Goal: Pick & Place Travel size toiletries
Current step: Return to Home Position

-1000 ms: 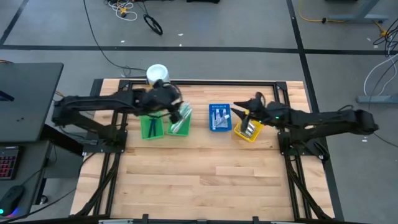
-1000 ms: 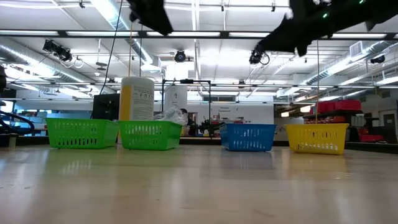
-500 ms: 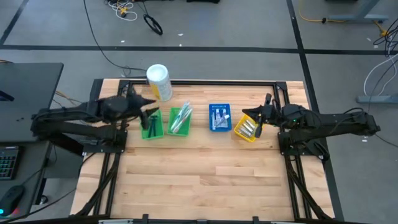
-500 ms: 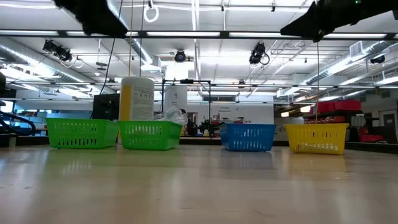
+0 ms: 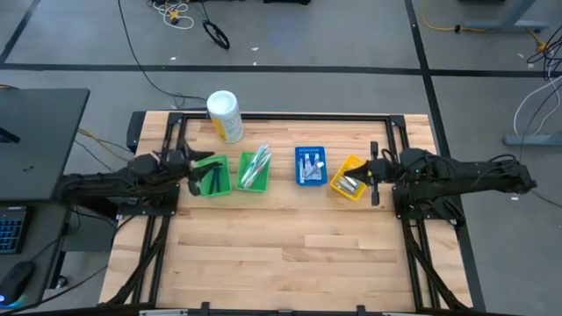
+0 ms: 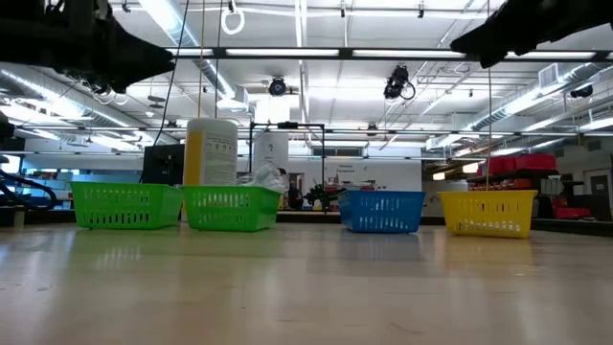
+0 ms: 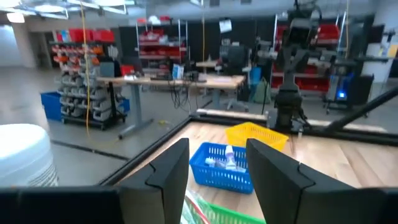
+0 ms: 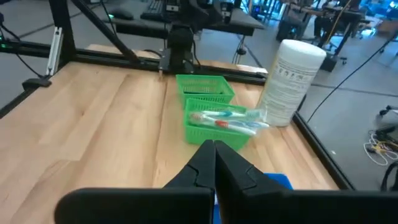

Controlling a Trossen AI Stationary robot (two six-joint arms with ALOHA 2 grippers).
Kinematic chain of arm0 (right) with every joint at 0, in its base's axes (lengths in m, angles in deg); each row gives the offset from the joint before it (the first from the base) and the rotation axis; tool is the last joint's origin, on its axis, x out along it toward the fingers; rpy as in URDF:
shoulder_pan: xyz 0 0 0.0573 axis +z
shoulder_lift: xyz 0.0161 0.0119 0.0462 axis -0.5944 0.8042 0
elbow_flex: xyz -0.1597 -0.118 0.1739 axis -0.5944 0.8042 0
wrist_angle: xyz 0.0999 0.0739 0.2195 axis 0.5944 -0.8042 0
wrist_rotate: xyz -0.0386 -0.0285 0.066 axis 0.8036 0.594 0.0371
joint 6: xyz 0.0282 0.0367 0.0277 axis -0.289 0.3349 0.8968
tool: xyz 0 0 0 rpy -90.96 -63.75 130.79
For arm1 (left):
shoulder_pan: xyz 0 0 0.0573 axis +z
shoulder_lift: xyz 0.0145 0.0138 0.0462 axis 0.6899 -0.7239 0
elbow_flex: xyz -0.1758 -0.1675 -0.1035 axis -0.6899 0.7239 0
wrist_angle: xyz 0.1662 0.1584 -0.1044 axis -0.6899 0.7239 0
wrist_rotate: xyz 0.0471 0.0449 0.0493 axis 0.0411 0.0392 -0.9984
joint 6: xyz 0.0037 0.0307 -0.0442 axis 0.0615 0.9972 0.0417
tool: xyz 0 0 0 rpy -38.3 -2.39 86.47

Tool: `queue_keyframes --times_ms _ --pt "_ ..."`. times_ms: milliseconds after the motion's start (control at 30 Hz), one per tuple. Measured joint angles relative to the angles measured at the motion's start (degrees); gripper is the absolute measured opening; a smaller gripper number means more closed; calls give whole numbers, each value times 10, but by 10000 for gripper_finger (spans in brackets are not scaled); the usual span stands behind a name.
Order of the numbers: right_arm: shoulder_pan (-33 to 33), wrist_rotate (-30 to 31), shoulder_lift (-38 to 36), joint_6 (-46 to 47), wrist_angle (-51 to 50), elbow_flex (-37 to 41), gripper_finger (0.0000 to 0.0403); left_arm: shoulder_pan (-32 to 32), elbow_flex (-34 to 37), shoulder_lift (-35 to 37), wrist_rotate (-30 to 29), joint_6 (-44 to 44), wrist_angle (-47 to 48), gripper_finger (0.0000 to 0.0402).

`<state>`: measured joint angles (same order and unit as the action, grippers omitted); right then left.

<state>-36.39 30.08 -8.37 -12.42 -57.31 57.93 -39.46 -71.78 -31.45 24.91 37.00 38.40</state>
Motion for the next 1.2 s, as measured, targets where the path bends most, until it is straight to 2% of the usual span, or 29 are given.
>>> queue_keyframes --times_ms 233,333,500,567,667,900,1200 --pt "0 0 -104 -10 40 77 3 0 48 84 0 26 -9 169" --pt "0 -12 -158 -8 42 101 3 0 60 83 8 40 -8 169" --pt "0 -74 -244 -7 29 155 3 0 84 83 51 14 -20 169" --pt "0 -74 -280 -7 28 171 3 0 98 83 62 18 -61 169" --pt "0 -71 -328 -7 15 184 3 0 100 83 67 25 -74 169" --pt "0 -71 -328 13 -9 199 3 0 100 81 87 20 -69 169" --pt "0 -71 -328 39 5 249 3 0 100 80 68 -22 -68 169"
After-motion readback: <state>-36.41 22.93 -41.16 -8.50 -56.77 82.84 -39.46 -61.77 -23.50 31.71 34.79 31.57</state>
